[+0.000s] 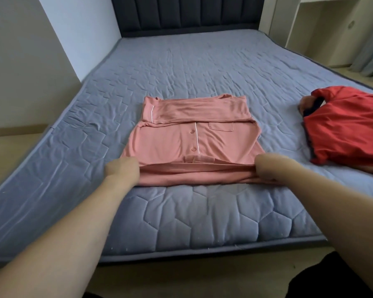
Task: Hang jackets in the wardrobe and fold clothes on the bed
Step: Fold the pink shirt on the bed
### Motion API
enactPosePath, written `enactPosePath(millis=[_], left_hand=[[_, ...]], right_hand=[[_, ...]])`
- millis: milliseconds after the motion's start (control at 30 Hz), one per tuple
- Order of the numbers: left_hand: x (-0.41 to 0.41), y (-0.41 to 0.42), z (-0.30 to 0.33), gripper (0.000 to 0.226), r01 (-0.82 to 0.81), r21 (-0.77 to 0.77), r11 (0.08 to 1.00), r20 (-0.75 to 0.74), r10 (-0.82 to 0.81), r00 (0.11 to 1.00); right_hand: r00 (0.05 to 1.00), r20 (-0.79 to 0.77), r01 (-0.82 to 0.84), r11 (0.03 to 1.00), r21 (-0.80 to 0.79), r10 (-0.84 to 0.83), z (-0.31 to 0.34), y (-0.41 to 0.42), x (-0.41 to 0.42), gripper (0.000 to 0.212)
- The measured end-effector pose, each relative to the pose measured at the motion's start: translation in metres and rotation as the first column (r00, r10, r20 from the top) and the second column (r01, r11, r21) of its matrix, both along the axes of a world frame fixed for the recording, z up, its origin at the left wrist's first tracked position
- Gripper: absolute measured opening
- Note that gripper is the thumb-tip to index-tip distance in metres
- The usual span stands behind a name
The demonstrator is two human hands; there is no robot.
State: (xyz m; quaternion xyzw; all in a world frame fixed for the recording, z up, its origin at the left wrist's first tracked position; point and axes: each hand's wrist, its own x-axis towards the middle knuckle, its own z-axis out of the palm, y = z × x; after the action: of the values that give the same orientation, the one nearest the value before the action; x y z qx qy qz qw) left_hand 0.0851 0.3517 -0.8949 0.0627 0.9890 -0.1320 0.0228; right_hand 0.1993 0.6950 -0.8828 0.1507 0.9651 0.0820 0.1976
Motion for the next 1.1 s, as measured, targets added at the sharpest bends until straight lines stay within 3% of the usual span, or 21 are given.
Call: enactPosePath(millis=[100, 167, 233, 333, 467, 567, 733, 900, 1000, 1100], left_hand=[[-0.016, 0.001, 0.003, 0.037, -0.047, 0.110, 0.993, -0.085, 0.056, 0.995], [-0.028, 0.010, 0.003, 0.035, -0.073, 0.265, 0.961, -0.109, 0.105, 0.988], [-0.043, 0.015, 0.002, 0.033, -0.145, 0.475, 0.868, -0.095, 0.214, 0.972], [-0.067, 0.018, -0.004, 0.034, -0.291, 0.700, 0.653, -0.005, 0.411, 0.911], [-0.097, 0.028, 0.001, 0.033, -0.304, 0.774, 0.555, -0.008, 0.488, 0.873], [-0.129, 0.038, 0.017, 0.033, -0.282, 0.834, 0.474, -0.015, 0.530, 0.848], [-0.192, 0.060, 0.043, 0.037, -0.269, 0.909, 0.318, 0.014, 0.622, 0.783], [-0.259, 0.086, 0.040, 0.040, -0.278, 0.956, 0.097, 0.130, 0.708, 0.694], [-0.305, 0.098, 0.026, 0.038, -0.266, 0.960, 0.089, 0.124, 0.715, 0.689], [-0.342, 0.107, -0.021, 0.035, -0.294, 0.918, 0.268, 0.049, 0.656, 0.753]], right_hand=[[0.991, -0.120, 0.065, 0.998, 0.002, -0.064, -0.001, 0.007, -0.012, 0.029], [0.975, -0.209, 0.087, 0.996, 0.029, -0.079, -0.001, 0.008, -0.029, 0.029], [0.962, -0.261, 0.097, 0.993, 0.060, -0.078, -0.003, 0.011, -0.046, 0.030], [0.942, -0.326, 0.107, 0.992, 0.071, -0.078, -0.011, 0.020, -0.067, 0.030], [0.866, -0.496, 0.101, 0.994, 0.041, -0.068, -0.012, 0.042, -0.090, 0.026], [0.776, -0.613, 0.146, 0.988, -0.057, -0.150, 0.005, 0.066, -0.115, 0.021], [0.689, -0.687, 0.208, 0.971, -0.121, -0.233, 0.035, 0.100, -0.173, 0.019], [0.634, -0.698, 0.274, 0.941, -0.200, -0.333, 0.031, 0.120, -0.239, 0.025], [0.592, -0.677, 0.308, 0.899, -0.313, -0.438, 0.017, 0.137, -0.288, 0.021], [0.555, -0.666, 0.336, 0.867, -0.369, -0.499, -0.030, 0.154, -0.324, 0.017]])
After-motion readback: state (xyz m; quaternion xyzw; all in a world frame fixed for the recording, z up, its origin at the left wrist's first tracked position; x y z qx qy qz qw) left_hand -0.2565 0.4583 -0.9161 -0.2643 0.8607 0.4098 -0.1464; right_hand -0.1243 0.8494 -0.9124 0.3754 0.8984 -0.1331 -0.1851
